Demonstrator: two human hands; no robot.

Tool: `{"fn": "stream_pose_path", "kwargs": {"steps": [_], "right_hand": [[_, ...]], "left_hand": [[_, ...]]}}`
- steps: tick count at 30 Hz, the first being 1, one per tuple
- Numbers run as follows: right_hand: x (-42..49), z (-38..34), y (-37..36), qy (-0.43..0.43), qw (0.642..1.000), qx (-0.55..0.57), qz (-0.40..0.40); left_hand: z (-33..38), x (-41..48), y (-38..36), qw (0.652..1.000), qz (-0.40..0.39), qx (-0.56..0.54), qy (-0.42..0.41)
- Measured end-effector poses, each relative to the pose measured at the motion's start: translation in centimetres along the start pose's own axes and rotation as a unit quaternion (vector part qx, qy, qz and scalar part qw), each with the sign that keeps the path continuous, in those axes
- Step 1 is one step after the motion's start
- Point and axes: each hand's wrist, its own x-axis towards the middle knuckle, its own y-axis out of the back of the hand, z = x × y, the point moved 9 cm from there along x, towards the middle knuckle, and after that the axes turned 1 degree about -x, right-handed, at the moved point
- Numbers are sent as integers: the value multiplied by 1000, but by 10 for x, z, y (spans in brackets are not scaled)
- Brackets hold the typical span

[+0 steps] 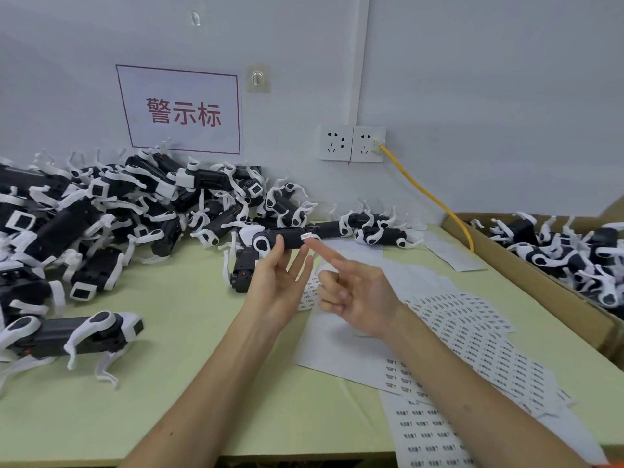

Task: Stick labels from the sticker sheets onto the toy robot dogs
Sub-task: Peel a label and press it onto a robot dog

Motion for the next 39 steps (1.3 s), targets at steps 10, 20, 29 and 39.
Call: {"fn": "stream_pose_path", "kwargs": {"steps": [10,20,29,39], "right_hand": [[3,20,-2,-36,999,-35,10],[5,18,2,-25,999,-2,20],[4,16,3,-22,1000,6,21],[4,16,3,-20,999,6,26]], "left_hand": [[-8,1,-2,998,-36,39,16],[-12,-3,-2,996,-42,69,42],[-8,-8,-8,994,-47,93,25],[-4,-10,-6,994,-27,102,16]]}}
